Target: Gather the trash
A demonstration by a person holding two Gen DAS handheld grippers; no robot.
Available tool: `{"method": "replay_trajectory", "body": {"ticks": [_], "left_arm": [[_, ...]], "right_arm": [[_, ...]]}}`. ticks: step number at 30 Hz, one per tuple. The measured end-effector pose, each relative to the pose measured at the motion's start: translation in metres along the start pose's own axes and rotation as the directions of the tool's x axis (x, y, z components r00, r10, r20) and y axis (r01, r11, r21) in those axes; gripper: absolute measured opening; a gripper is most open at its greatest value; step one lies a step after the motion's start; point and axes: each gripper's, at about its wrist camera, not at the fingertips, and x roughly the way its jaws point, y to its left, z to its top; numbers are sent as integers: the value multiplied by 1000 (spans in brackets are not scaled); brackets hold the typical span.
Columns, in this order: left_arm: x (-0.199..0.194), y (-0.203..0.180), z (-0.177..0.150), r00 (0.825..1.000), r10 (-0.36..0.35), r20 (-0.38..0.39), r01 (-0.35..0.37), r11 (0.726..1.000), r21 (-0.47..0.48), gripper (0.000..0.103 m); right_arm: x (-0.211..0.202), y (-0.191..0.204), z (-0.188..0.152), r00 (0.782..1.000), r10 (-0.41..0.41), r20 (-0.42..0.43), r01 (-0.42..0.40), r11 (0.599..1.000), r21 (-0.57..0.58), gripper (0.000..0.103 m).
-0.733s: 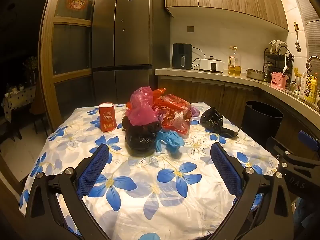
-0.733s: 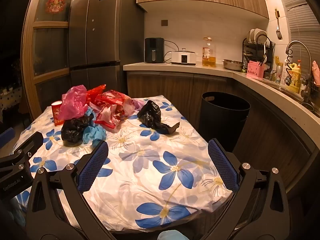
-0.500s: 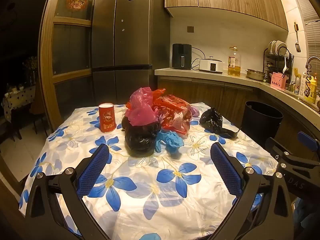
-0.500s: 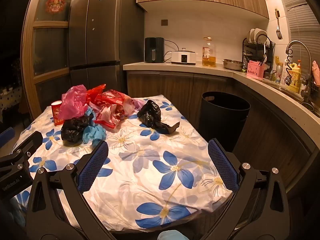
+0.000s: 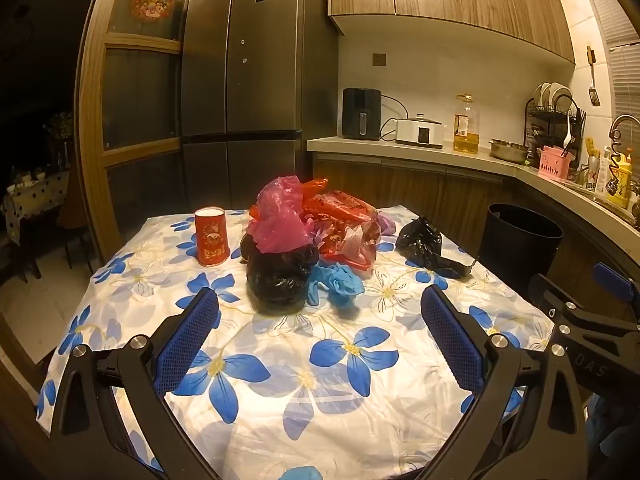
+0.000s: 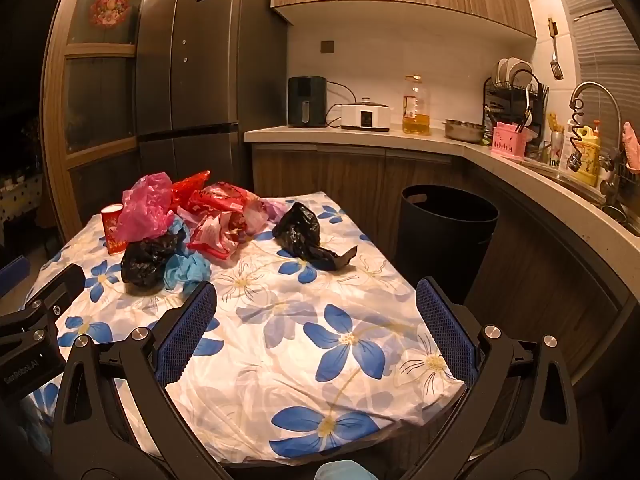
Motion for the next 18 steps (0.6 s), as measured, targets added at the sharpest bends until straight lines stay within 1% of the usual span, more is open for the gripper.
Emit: {"method": "replay_trajectory", "body": {"ticks": [18], "left_arm": [[-3,-4,1,1000,-2,0,2,1000,-4,98]], "right_arm": [[2,-1,0,1000,-1,-2,1,1000,0,98]]}}
